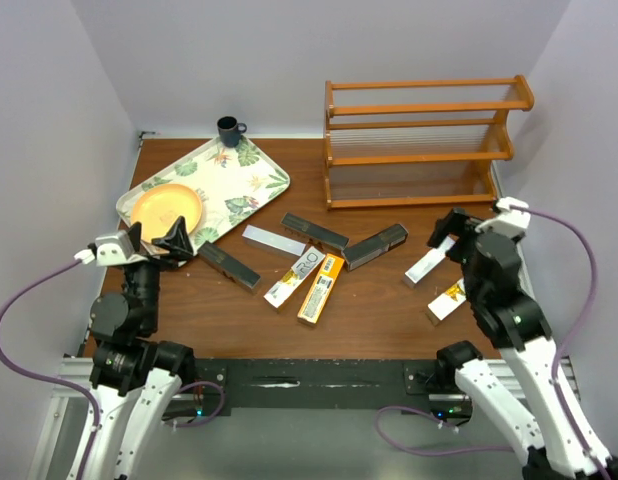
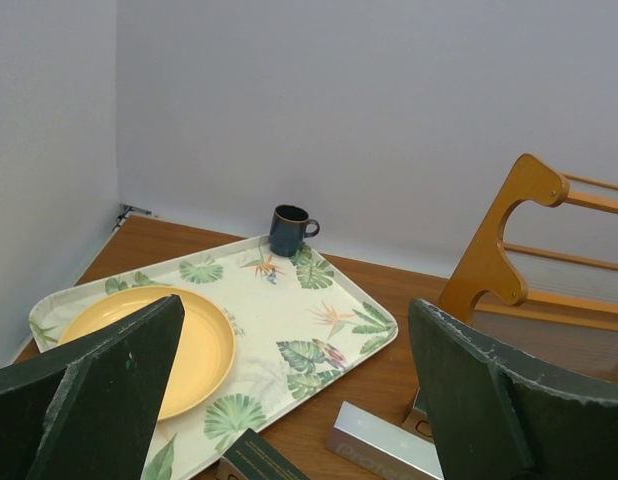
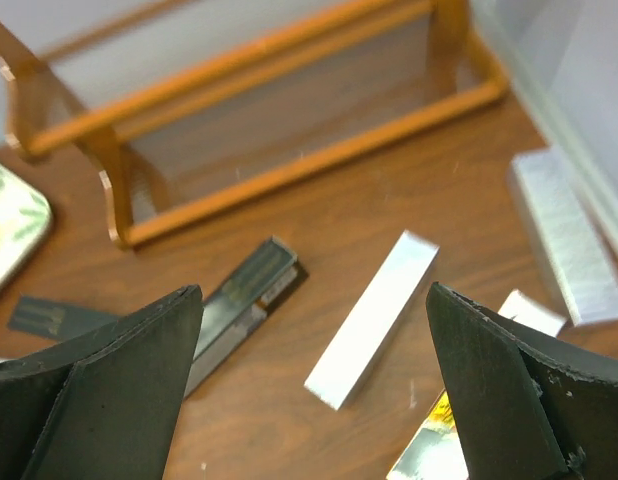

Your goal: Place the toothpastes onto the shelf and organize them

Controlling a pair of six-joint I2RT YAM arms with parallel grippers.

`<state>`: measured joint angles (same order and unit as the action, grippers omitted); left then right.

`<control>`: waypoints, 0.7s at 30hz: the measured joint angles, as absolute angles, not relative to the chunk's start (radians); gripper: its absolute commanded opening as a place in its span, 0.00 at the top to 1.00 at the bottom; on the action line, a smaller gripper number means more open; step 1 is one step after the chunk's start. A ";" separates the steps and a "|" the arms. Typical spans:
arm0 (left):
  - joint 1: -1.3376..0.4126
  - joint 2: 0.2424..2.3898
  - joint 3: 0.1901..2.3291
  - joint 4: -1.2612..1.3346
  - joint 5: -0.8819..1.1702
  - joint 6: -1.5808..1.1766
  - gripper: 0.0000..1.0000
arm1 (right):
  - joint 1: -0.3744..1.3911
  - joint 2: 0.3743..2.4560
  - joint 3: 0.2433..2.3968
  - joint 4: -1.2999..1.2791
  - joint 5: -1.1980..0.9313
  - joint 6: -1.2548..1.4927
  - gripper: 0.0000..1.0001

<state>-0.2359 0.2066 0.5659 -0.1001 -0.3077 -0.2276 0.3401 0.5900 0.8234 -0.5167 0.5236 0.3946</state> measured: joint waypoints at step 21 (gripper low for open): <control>-0.259 0.141 0.566 -0.124 -0.318 -0.229 0.00 | 0.548 1.391 0.892 -0.439 0.488 0.759 0.01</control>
<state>-0.2588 0.1406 0.5659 -0.1238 -0.3183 -0.2291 0.5480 1.3914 0.8925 -0.4393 0.4877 0.7593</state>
